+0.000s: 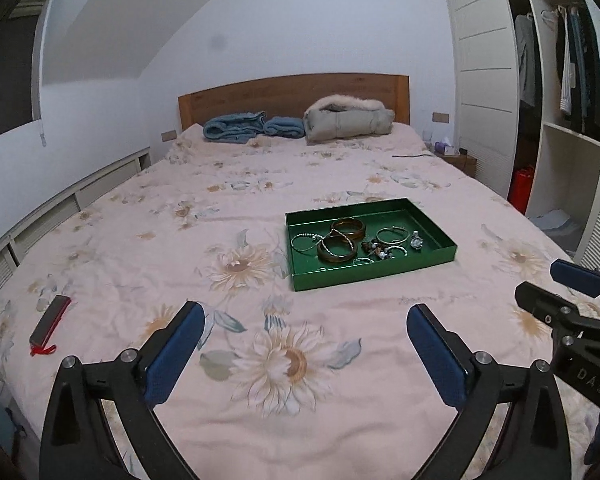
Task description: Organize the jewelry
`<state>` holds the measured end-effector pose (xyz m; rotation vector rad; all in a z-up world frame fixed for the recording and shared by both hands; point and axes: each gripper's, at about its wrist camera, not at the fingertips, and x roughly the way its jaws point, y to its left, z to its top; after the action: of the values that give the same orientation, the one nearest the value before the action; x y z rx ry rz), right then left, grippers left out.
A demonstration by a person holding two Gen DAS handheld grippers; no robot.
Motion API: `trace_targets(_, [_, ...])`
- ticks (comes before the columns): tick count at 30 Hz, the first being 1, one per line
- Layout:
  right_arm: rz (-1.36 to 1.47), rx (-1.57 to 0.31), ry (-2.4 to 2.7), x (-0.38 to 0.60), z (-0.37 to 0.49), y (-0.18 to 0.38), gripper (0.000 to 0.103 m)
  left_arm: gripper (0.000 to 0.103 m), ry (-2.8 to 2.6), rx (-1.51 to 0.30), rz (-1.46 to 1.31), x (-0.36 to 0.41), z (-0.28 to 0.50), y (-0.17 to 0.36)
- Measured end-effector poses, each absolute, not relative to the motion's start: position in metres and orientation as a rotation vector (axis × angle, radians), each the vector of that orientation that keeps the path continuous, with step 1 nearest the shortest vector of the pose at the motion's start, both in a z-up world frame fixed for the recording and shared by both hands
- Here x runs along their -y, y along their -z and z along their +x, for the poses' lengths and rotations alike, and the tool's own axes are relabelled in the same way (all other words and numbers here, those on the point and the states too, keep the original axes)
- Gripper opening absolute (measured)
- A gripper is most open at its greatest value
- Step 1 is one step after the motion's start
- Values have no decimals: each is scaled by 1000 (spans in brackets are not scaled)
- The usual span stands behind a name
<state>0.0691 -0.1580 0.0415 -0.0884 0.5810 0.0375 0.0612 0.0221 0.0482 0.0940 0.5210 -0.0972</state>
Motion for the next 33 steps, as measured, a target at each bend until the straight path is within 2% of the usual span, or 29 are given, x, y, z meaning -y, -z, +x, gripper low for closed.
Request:
trace_targets(15, [-94,-516,-17,135,-8,-63,52,102,120,-474,101,-30,-10,-71])
trace_targets(33, [-88,-478,35,131,-44,-69,54,102,122,-465,119,-33,-37,-69])
